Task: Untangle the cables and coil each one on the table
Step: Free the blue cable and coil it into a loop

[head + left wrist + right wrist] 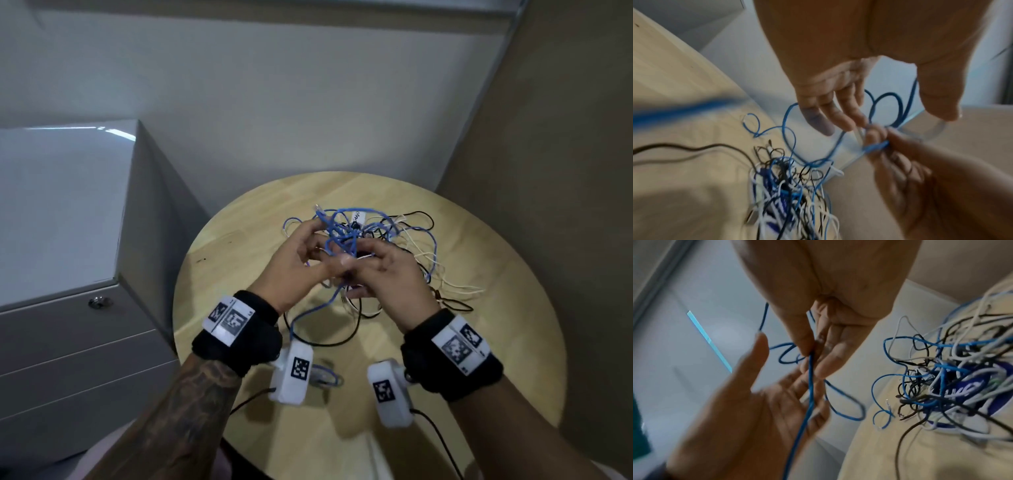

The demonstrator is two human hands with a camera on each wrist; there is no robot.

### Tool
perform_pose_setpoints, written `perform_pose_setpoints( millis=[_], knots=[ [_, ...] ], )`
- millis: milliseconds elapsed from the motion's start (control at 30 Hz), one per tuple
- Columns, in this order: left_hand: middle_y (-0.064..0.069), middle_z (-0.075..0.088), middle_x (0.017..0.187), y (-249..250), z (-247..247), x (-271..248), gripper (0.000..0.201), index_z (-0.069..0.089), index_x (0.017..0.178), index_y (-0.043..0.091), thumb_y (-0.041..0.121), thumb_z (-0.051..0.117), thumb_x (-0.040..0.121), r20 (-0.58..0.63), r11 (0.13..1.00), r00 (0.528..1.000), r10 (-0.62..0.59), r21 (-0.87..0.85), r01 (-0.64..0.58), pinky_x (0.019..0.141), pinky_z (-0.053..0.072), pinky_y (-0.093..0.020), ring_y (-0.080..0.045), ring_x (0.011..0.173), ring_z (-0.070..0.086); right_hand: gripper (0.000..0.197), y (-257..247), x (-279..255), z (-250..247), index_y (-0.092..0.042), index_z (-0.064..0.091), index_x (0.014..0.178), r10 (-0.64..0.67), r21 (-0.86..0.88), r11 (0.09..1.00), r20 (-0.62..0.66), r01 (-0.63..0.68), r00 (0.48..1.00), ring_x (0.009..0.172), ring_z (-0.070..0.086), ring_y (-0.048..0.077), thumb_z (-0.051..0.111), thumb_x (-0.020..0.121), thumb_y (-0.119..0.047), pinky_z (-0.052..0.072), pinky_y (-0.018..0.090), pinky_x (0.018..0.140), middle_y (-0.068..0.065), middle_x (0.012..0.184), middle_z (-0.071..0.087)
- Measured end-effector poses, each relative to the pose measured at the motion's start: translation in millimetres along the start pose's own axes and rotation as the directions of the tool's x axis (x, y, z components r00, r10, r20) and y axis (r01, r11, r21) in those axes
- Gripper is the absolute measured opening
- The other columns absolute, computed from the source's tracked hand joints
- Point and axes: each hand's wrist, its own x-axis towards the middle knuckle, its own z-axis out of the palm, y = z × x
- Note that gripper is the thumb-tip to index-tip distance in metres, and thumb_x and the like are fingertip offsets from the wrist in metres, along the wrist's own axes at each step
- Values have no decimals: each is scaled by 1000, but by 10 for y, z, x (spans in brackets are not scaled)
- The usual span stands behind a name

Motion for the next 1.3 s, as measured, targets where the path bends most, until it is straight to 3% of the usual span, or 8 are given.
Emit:
perform_pose_setpoints(
  millis=[200, 433, 533, 600, 733, 933, 1100, 1300],
  knots=[
    [0, 65, 75, -285, 81, -92, 21, 60, 89, 18, 12, 78, 81, 35, 959, 988, -150, 246, 137, 64, 51, -26, -13, 68, 61, 14, -159, 70, -281, -11, 50, 108, 36, 345, 938, -184, 30, 982, 71, 75, 19, 60, 99, -6, 59, 25, 56, 10, 81, 76],
    [-3, 56, 54, -103, -13, 21, 16, 68, 87, 1, 12, 59, 96, -99, 986, 988, -119, 104, 130, 66, 46, -33, -16, 51, 51, 30, -48, 109, -541, -17, 43, 94, -103, -80, 994, -330, 80, 938, 57, 65, 18, 71, 92, -7, 55, 32, 55, 17, 78, 71],
    [10, 44, 49, -64, 71, 33, 18, 68, 85, 4, 15, 59, 97, -119, 989, 985, -123, 65, 132, 53, 36, -27, -11, 46, 30, 19, 78, 131, -560, -23, 58, 89, -445, -832, 544, -175, 110, 879, 80, 58, 22, 74, 85, -32, 48, 36, 71, 1, 87, 61],
    [12, 45, 49, -24, 103, 50, 18, 71, 85, 8, 19, 61, 95, -97, 988, 992, -76, 129, 89, 47, 29, -23, -9, 46, 30, 21, 65, 92, -485, -24, 69, 101, -605, -904, 331, 18, 272, 796, 103, 55, 25, 68, 87, -41, 44, 38, 88, 0, 107, 60],
    [13, 47, 50, 36, 156, 67, 15, 68, 86, 7, 12, 59, 96, -87, 995, 996, -16, 99, 25, 45, 29, -17, -6, 45, 33, 24, 40, 25, -278, -27, 69, 114, -340, -656, 637, 232, 405, 911, 93, 66, 10, 61, 96, -41, 53, 39, 83, -10, 100, 71],
    [2, 60, 79, -69, 41, 38, 24, 63, 97, 8, 8, 79, 79, 51, 973, 998, -47, 228, 34, 67, 44, -19, -8, 69, 53, 10, -183, 143, -483, -13, 69, 93, -451, -451, 826, -166, 339, 877, 58, 53, -5, 62, 99, -16, 41, 14, 59, -13, 66, 65],
    [13, 54, 54, -56, -109, 78, 10, 70, 96, 1, 8, 67, 90, -4, 951, 992, -122, 287, 119, 46, 36, -13, 0, 45, 43, 6, -254, 175, -849, -21, 63, 91, -466, -513, 812, -284, 277, 838, 43, 35, 2, 64, 97, -23, 29, 21, 50, -7, 59, 50],
    [6, 63, 66, -173, -260, 85, 7, 71, 94, 9, 5, 66, 90, 37, 902, 978, -207, 395, 176, 61, 48, -22, -9, 61, 54, 8, -254, 252, -1047, -31, 63, 85, -524, -491, 816, -403, 306, 751, 54, 46, -1, 60, 93, -32, 36, 24, 59, -15, 63, 58]
  ],
)
